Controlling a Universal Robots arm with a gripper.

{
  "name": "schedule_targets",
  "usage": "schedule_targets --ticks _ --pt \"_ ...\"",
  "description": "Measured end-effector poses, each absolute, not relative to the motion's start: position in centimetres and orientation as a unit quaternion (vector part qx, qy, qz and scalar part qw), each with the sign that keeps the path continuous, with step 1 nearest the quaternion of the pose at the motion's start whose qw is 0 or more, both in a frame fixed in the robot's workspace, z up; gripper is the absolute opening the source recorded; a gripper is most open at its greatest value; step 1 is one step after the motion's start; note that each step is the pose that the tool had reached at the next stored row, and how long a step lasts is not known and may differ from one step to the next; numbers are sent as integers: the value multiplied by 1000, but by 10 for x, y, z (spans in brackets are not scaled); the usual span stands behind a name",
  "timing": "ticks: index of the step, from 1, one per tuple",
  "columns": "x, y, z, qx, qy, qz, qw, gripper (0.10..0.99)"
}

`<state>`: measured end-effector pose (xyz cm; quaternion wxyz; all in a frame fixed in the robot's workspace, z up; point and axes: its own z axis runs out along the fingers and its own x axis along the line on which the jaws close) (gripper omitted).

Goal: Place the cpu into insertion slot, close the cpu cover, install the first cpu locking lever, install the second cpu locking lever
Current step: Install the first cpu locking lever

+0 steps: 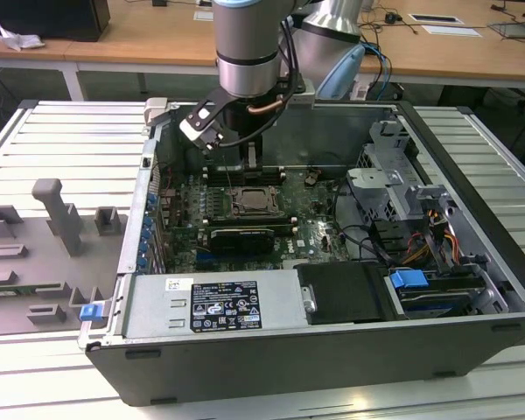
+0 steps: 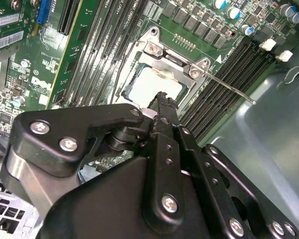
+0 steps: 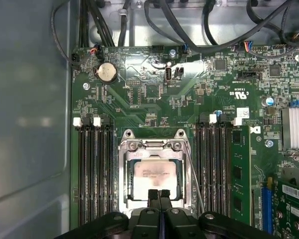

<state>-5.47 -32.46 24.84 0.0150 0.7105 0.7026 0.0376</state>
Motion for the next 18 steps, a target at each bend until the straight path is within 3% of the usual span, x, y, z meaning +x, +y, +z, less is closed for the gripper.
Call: schedule_targets --ticks 18 --pt "-55 -325 277 710 703 38 15 106"
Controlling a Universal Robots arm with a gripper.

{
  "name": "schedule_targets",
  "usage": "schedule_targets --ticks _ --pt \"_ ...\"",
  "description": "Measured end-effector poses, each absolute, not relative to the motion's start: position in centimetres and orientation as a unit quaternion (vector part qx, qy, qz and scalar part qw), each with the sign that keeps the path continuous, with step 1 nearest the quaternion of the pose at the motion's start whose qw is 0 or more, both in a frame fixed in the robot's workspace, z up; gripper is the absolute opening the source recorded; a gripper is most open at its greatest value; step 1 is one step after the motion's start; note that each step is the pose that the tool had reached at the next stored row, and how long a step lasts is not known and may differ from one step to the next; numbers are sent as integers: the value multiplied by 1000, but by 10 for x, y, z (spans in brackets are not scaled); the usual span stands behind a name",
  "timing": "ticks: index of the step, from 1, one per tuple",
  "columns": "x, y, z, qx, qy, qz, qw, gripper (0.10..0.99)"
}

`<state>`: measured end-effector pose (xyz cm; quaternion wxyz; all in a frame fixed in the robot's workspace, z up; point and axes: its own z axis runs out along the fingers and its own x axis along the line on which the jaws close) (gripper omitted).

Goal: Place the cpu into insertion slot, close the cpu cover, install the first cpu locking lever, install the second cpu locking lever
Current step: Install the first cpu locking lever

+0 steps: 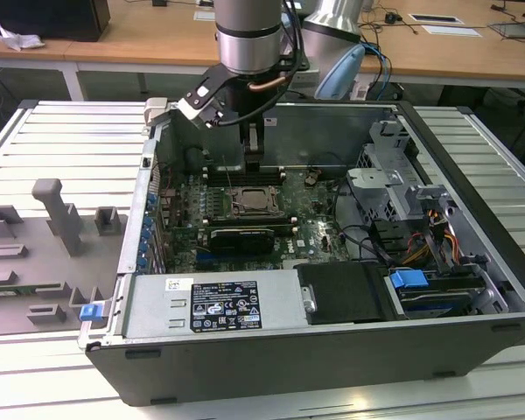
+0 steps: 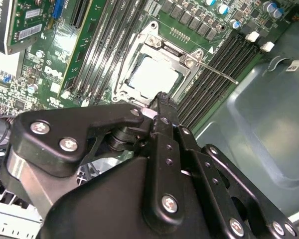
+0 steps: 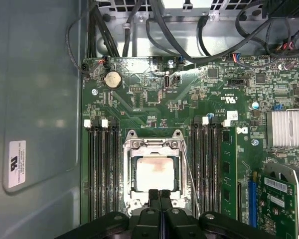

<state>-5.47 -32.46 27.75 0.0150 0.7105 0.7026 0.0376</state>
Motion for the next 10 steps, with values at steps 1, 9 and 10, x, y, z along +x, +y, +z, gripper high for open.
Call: schedule_targets --ticks 1,9,10 --pt "-55 -325 277 706 707 38 15 106" --pt "-55 -325 278 633 773 37 12 106" --pt "-55 -325 278 620 783 37 12 106"
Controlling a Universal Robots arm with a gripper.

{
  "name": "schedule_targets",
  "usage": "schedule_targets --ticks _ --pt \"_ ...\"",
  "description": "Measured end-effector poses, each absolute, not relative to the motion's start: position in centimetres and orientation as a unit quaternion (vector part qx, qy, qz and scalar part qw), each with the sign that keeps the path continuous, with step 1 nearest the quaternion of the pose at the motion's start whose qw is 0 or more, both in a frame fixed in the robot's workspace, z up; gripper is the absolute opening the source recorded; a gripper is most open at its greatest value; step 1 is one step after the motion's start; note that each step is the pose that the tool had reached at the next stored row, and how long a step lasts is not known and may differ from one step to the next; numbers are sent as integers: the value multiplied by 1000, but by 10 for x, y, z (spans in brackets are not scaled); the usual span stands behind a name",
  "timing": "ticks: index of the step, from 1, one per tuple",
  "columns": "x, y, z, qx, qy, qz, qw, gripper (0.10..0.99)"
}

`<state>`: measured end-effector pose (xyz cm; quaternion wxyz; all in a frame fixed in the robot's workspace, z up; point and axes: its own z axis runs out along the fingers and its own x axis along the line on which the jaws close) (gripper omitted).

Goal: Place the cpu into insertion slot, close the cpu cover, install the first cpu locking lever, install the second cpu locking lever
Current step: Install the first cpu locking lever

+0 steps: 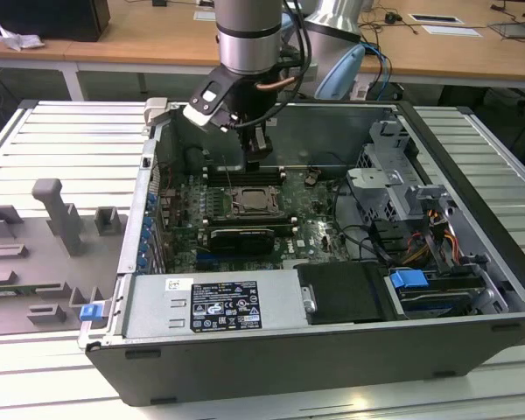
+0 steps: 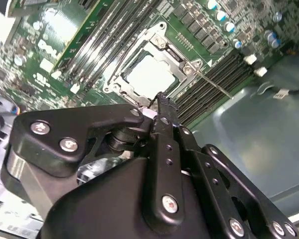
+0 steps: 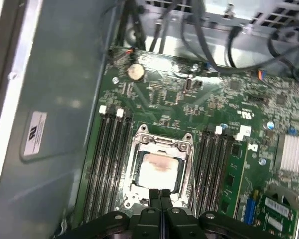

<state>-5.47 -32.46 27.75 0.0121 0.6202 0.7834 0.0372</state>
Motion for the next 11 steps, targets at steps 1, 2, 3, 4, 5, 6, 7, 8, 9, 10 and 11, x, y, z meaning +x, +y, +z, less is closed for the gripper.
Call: schedule_targets --ticks 1,2,3,4,5,6,7,8,9,10,11 --pt "-55 -325 278 606 795 37 12 106" --pt "-55 -325 278 599 800 37 11 106" --pt "-55 -325 278 588 808 37 11 106" --pt "-55 -325 278 571 820 37 10 106" --pt "-55 -325 277 561 827 38 10 106" --pt "-55 -325 278 554 832 38 9 106" --pt "-55 -325 277 545 838 38 9 106" --pt "-55 -325 278 538 842 38 9 106" --pt "-55 -325 278 533 845 38 8 106" --pt "-55 -325 278 523 852 38 8 106" --pt "-55 -325 278 517 855 38 8 106"
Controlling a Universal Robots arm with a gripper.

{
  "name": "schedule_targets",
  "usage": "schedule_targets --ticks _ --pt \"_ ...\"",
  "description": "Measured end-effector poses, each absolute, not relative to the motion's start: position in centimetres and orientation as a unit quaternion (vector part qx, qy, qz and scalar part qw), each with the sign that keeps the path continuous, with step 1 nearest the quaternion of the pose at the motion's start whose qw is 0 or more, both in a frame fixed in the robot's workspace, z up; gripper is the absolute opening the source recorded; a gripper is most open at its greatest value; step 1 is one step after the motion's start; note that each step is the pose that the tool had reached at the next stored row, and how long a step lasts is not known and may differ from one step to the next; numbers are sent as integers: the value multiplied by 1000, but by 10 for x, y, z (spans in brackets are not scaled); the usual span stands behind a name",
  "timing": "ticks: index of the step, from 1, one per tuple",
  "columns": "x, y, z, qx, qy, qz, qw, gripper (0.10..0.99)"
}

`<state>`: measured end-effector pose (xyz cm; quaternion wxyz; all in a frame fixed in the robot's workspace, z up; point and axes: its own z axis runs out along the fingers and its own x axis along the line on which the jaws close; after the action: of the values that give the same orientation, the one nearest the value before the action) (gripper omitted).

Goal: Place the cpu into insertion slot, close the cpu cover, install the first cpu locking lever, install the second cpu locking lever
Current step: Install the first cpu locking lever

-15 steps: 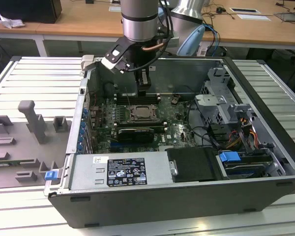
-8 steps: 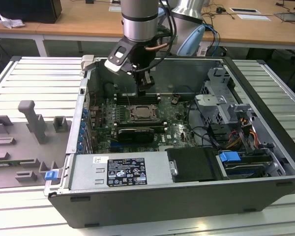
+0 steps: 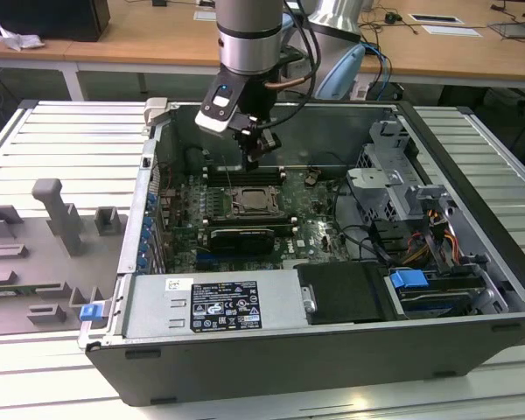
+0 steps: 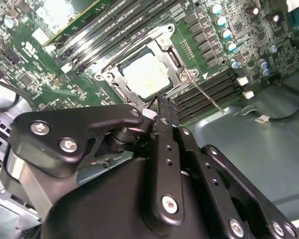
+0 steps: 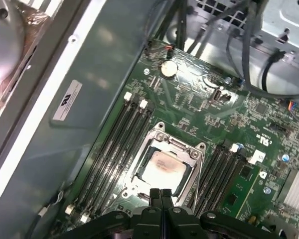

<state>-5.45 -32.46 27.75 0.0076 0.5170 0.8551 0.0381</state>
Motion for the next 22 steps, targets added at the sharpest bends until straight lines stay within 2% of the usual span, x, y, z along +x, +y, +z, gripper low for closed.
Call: schedule_targets --ticks 22 --pt "-55 -325 278 431 901 39 4 106"
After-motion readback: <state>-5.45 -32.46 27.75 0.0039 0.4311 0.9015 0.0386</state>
